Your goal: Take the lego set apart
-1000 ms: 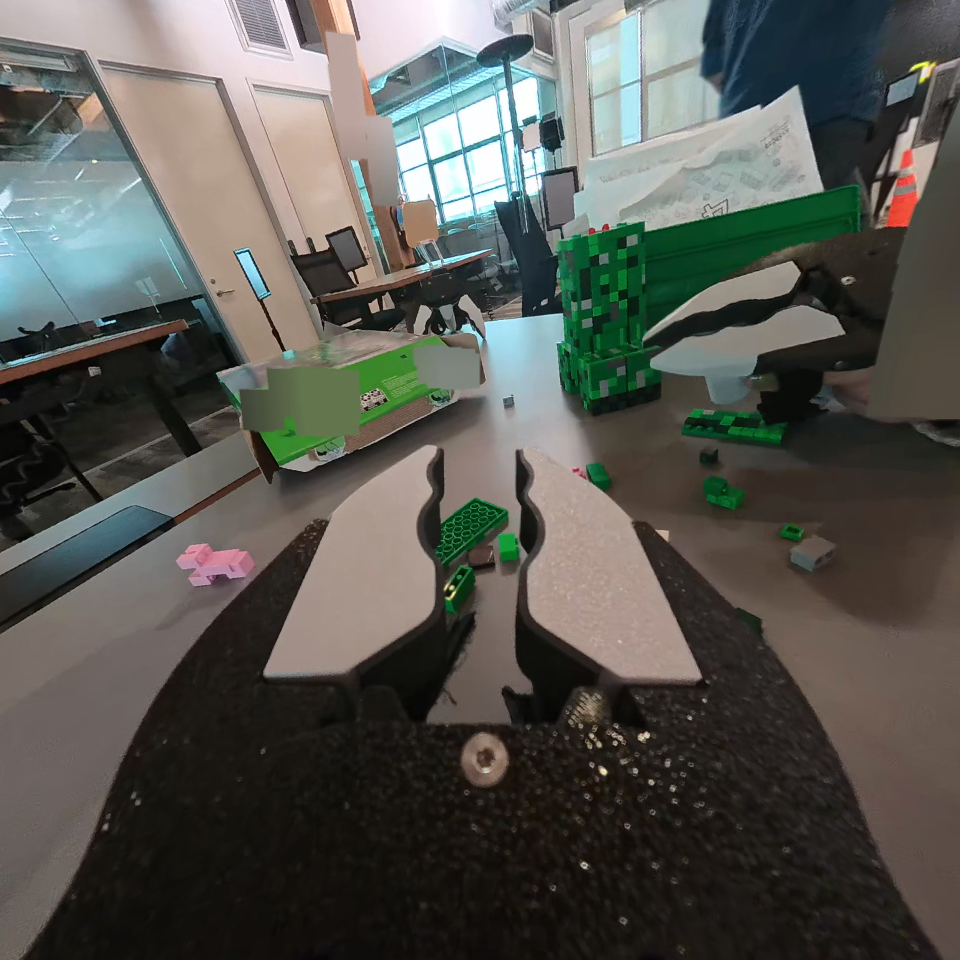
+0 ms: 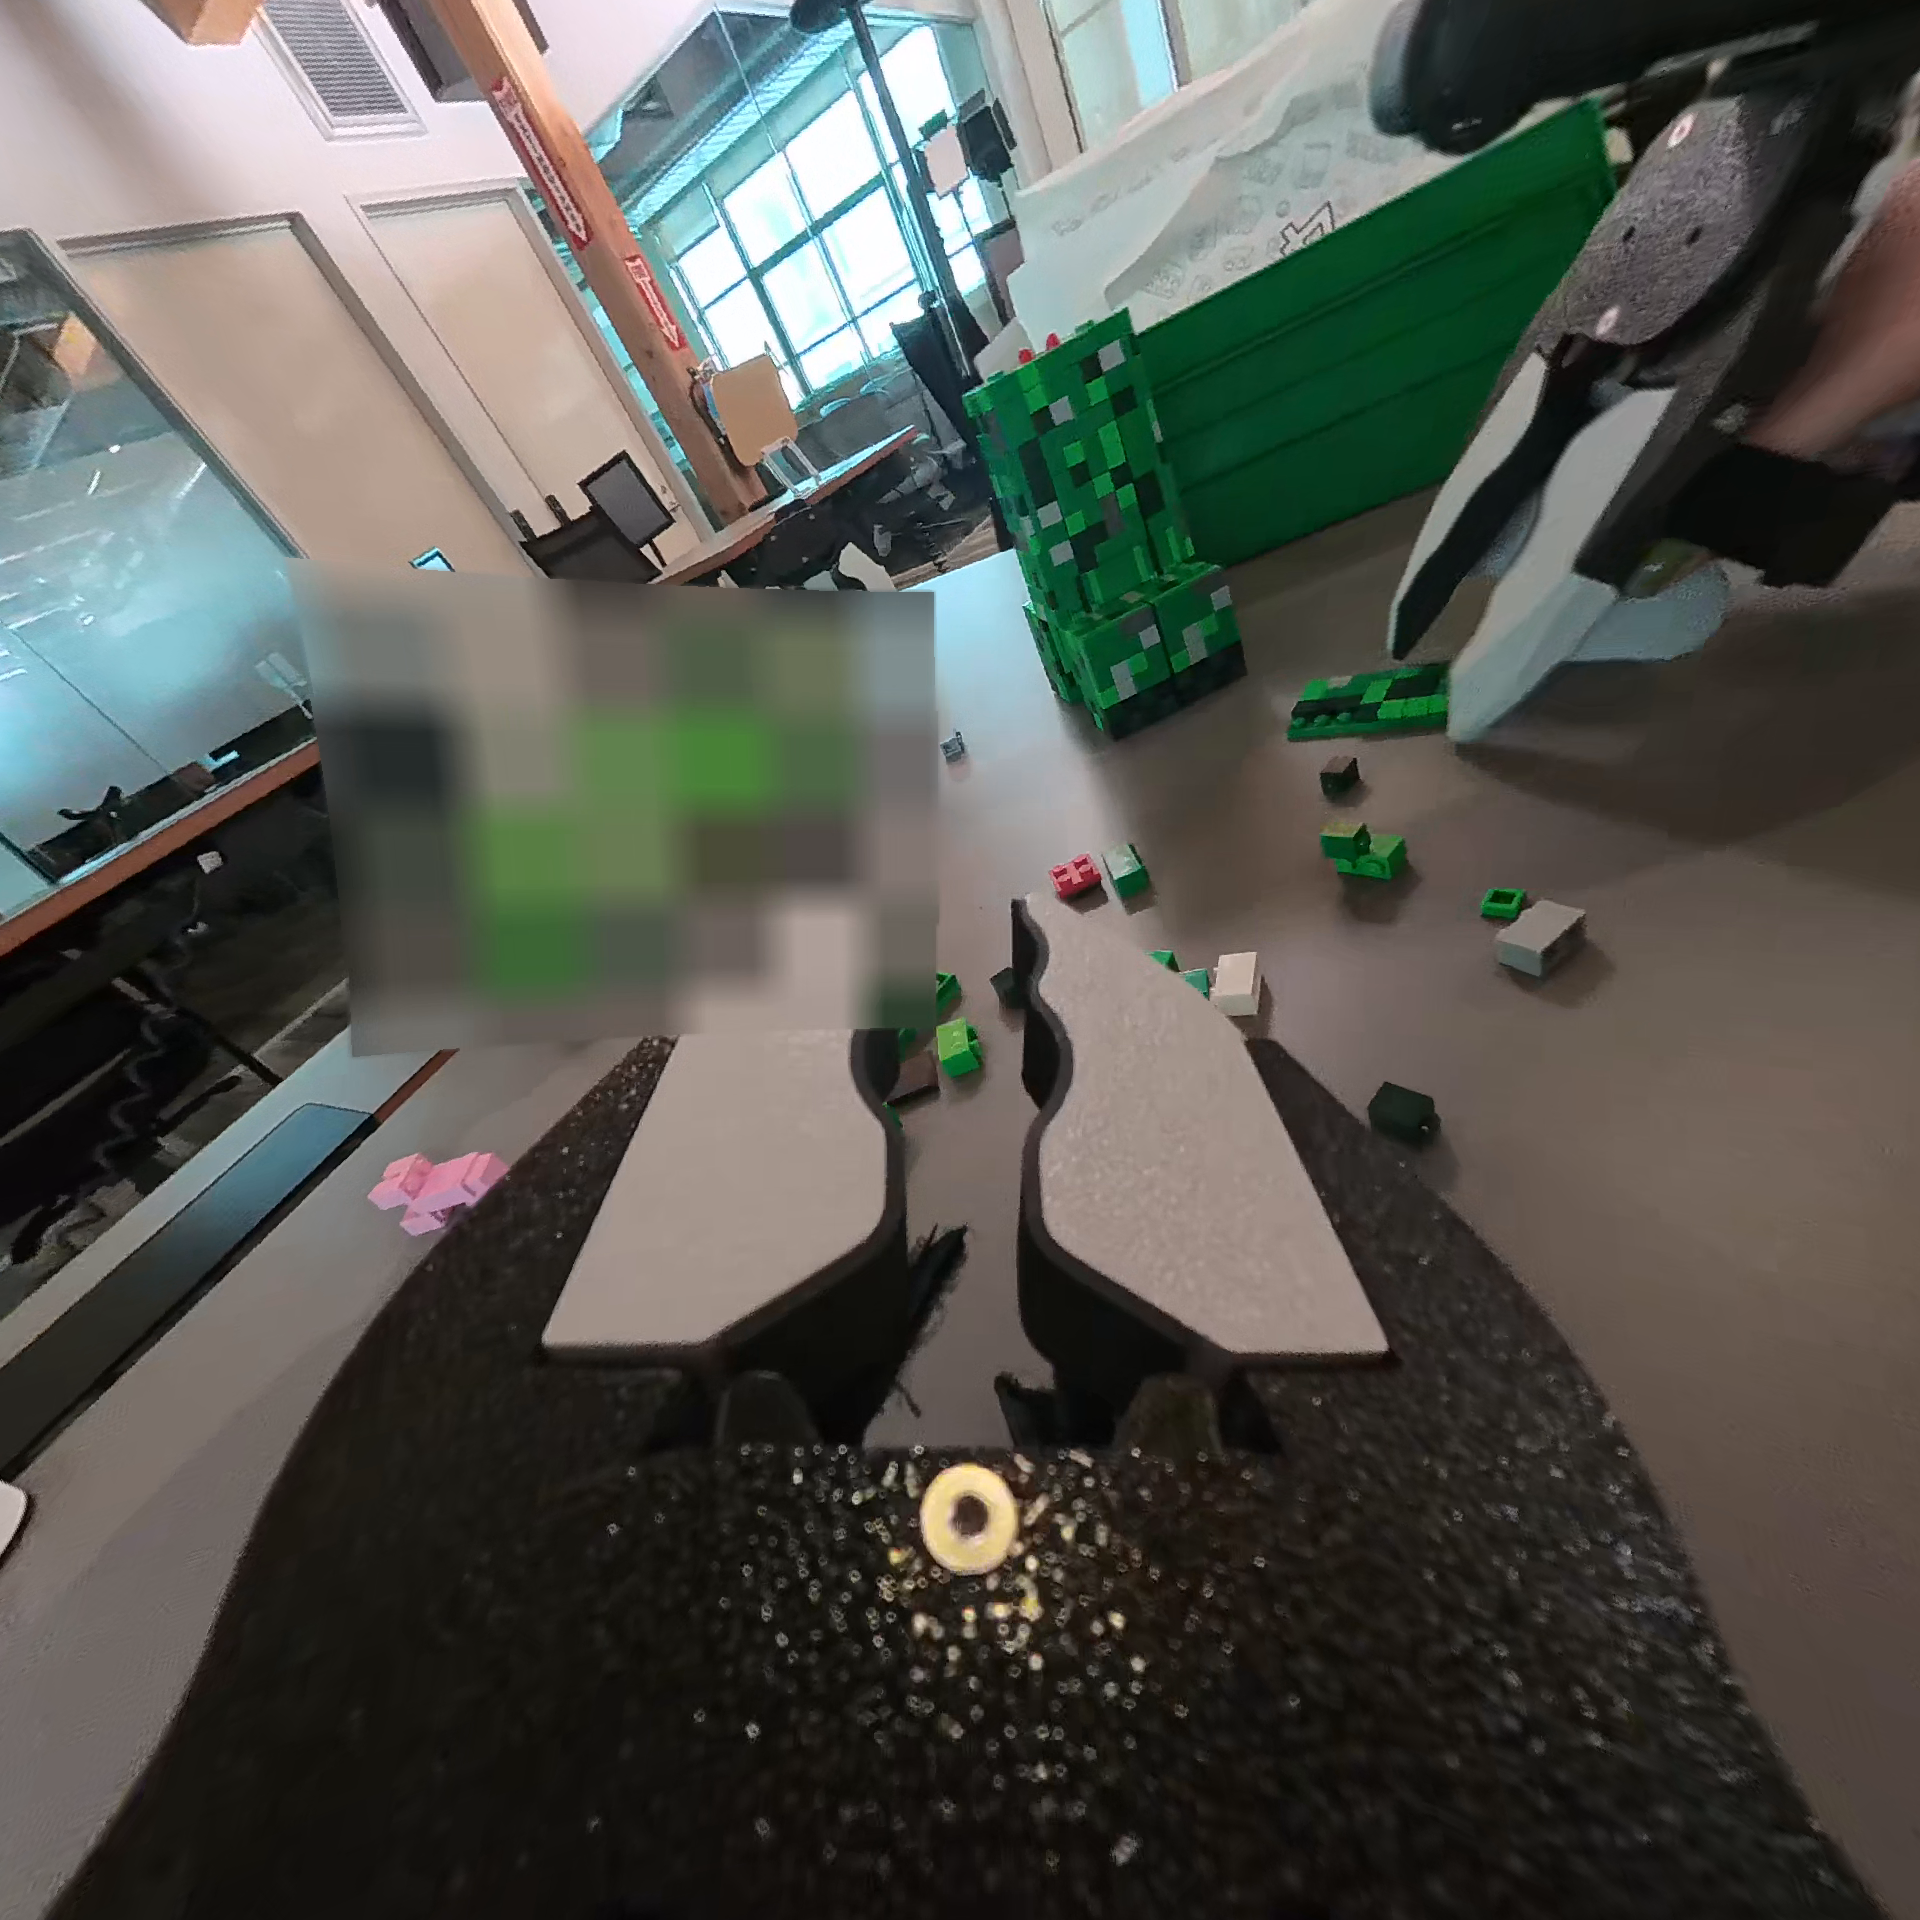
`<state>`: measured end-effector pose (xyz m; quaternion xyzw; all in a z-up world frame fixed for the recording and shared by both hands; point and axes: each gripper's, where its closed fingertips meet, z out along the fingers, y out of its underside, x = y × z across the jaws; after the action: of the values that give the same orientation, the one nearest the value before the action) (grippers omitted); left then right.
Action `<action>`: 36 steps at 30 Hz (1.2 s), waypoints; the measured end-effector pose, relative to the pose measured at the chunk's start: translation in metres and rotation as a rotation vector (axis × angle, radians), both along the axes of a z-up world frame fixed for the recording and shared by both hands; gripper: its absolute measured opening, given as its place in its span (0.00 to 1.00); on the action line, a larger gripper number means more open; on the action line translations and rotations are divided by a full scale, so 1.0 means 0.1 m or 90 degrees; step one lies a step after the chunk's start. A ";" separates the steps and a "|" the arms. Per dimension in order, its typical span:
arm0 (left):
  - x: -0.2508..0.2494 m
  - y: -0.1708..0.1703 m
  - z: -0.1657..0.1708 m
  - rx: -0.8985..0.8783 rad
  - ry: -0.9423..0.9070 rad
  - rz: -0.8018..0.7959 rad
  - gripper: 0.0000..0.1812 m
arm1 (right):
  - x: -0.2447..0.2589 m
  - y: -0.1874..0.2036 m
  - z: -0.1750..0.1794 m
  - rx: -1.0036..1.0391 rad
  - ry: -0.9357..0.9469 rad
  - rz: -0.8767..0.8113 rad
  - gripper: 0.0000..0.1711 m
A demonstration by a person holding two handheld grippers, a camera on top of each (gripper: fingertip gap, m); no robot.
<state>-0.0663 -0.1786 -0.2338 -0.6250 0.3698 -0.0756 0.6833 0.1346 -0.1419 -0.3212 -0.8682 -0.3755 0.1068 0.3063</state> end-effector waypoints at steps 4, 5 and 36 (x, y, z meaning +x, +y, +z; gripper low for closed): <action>0.08 -0.04 -0.01 0.011 0.019 -0.018 0.09 | 0.01 0.05 0.00 -0.006 -0.009 -0.035 0.21; 0.10 -0.05 -0.01 0.016 0.025 -0.022 0.09 | 0.01 0.07 0.01 0.007 -0.019 -0.024 0.21; -0.05 0.00 0.17 -0.257 -0.353 -0.187 0.03 | -1.98 -0.27 0.90 0.643 0.283 0.651 0.13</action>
<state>-0.0710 -0.1790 -0.2166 -0.6432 0.2342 -0.4106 0.6025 -0.0638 -0.1686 -0.2317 -0.2973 -0.6647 0.2235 0.6480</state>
